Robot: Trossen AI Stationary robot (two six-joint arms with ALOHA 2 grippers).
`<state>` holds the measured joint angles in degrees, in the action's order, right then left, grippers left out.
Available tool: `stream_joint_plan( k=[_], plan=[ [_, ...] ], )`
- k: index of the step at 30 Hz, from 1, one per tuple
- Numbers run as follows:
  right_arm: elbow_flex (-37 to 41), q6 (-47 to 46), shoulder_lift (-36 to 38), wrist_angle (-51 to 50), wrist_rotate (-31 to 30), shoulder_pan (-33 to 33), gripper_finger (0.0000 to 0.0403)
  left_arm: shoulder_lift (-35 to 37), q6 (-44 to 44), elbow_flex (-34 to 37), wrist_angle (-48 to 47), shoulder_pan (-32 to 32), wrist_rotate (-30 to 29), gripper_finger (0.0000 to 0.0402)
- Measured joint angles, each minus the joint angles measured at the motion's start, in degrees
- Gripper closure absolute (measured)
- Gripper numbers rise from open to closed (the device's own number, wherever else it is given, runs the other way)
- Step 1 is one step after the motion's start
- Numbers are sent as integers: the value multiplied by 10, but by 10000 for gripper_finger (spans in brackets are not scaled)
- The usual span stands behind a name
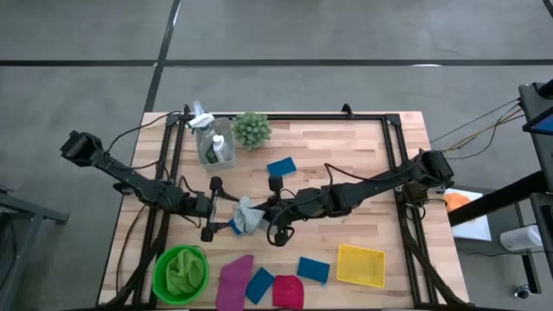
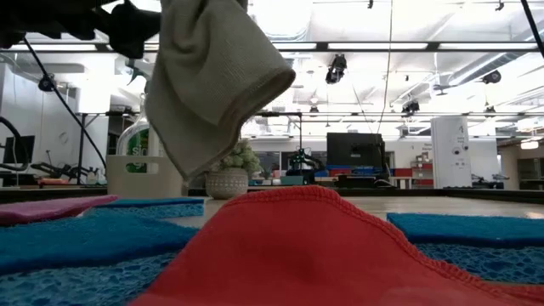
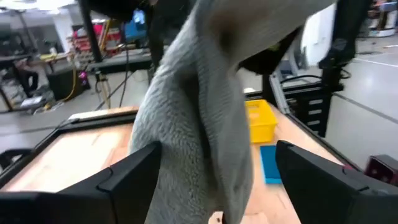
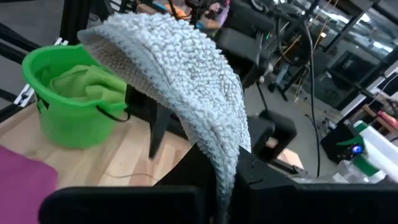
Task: Pick & Place Kitchen Items
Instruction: Put the gray towel into the green bucket
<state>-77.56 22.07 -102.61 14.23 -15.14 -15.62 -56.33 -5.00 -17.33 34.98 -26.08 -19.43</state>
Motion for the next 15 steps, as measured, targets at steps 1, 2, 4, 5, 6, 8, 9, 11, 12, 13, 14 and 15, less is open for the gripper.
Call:
stream_joint_plan(
  k=[1, 2, 4, 5, 6, 8, 9, 11, 12, 13, 14, 15],
  plan=[
    [0, 3, 0, 3, 0, 0, 385, -6, 6, -3, 0, 5, -1, 84],
    [0, 4, 0, 8, 0, 1, 385, -12, 10, -6, 0, 9, -1, 84],
    [0, 7, 0, 17, 0, 3, 385, -25, 20, -12, 5, 18, -1, 84],
    [0, 7, 0, 23, 0, 4, 385, -32, 22, -16, 12, 22, 0, 84],
    [0, 7, 0, 27, 0, 5, 385, -40, 23, -18, 22, 25, 3, 84],
    [0, 7, 0, 35, 2, 9, 385, -60, 23, -24, 48, 31, 19, 84],
    [0, 7, 0, 38, 4, 11, 385, -70, 23, -27, 62, 34, 31, 84],
    [0, 7, 0, 46, 15, 14, 385, -92, 22, -36, 86, 37, 44, 84],
    [0, 7, 0, 51, 20, 15, 385, -103, 22, -42, 93, 38, 45, 84],
    [0, 7, 0, 56, 25, 16, 385, -112, 22, -49, 94, 41, 45, 84],
    [0, 7, 0, 59, 29, 16, 385, -122, 23, -56, 93, 43, 44, 85],
    [0, 7, 0, 61, 32, 16, 385, -133, 23, -64, 93, 46, 40, 87]
  ],
)
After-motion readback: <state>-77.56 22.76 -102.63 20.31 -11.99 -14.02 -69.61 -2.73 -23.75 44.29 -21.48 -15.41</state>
